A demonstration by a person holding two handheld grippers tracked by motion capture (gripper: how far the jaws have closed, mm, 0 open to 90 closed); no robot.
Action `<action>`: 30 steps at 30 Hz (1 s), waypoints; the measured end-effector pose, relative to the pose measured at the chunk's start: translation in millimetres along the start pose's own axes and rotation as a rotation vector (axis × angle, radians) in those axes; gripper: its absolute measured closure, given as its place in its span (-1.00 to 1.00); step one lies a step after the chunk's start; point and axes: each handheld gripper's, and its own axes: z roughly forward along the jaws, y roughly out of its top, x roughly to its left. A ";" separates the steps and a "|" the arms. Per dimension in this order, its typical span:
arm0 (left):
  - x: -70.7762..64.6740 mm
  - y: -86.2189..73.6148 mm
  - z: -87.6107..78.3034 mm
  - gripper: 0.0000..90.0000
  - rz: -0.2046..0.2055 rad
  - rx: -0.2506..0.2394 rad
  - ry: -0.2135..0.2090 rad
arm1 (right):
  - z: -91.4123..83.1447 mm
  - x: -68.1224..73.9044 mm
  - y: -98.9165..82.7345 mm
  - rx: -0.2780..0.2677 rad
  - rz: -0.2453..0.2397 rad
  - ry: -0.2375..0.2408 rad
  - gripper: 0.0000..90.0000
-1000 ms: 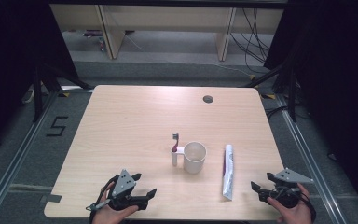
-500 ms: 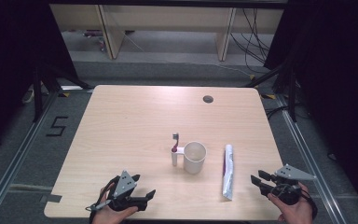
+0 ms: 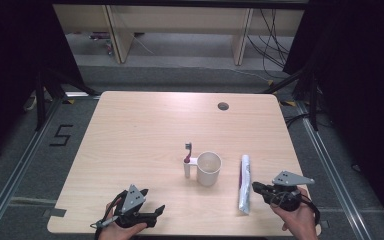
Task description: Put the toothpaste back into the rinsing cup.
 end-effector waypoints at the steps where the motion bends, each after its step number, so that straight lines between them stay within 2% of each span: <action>1: -0.2 -0.2 -0.3 -0.50 -0.002 0.003 0.004 | 2.4 2.5 0.7 0.009 0.023 0.014 0.92; 2: -0.1 -0.3 -0.2 -0.50 -0.003 0.003 0.004 | 5.5 2.7 2.2 0.011 0.006 0.013 0.93; 4: -0.2 -0.3 0.5 -0.50 0.001 -0.002 -0.002 | 14.7 7.5 5.8 0.039 0.009 0.043 0.93; 6: -1.2 -0.1 0.4 -0.50 0.005 0.006 0.000 | 18.5 9.3 6.5 0.038 0.005 0.048 0.93; 8: -1.9 -0.4 1.2 -0.50 0.007 0.004 -0.002 | 25.4 12.7 8.2 0.054 -0.018 0.053 0.93; 9: -2.0 -0.5 1.2 -0.50 0.007 0.005 -0.001 | 28.7 13.1 8.9 0.061 -0.045 0.057 0.93; 10: -2.0 -0.8 1.6 -0.50 0.008 0.001 -0.001 | 30.7 16.0 8.9 0.070 -0.026 0.064 0.93; 12: -1.9 -0.6 1.0 -0.50 0.008 0.005 0.002 | 36.5 19.0 9.5 0.089 -0.048 0.075 0.93; 13: -1.8 -0.6 0.9 -0.50 0.008 0.003 0.001 | 37.2 22.1 9.4 0.106 -0.034 0.081 0.93; 14: -2.1 -0.5 0.6 -0.50 0.007 0.003 0.003 | 39.7 20.9 9.4 0.098 -0.068 0.082 0.94; 15: -2.5 -0.5 0.8 -0.50 0.002 -0.001 0.003 | 40.9 24.2 8.1 0.110 -0.043 0.088 0.94; 18: -2.0 -0.7 1.0 -0.50 0.009 0.004 0.001 | 43.5 23.8 6.7 0.125 -0.077 0.088 0.94; 19: -2.2 -0.8 1.1 -0.50 0.009 0.004 0.002 | 44.6 26.5 4.8 0.129 -0.057 0.088 0.95; 23: -3.0 -0.8 1.3 -0.50 0.006 -0.001 0.000 | 47.0 23.0 3.3 0.141 -0.098 0.108 0.96; 24: -3.0 -0.8 1.3 -0.50 0.004 -0.001 0.001 | 48.0 23.9 2.0 0.127 -0.084 0.098 0.96; 25: -3.0 -0.7 1.3 -0.50 0.005 -0.001 0.000 | 45.3 24.7 2.2 0.153 -0.067 0.091 0.97; 26: -3.0 -0.8 1.2 -0.50 0.006 0.000 0.000 | 45.4 24.9 1.7 0.139 -0.071 0.093 0.97; 27: -2.1 -0.8 0.2 -0.50 0.022 0.013 0.000 | 44.2 24.7 2.1 0.156 -0.076 0.100 0.97; 29: -1.9 -0.6 -0.3 -0.50 0.027 0.016 0.001 | 43.0 24.6 1.0 0.152 -0.086 0.099 0.98; 30: -2.7 -0.7 0.6 -0.50 0.014 0.005 0.002 | 43.2 26.3 -0.5 0.145 -0.066 0.094 0.98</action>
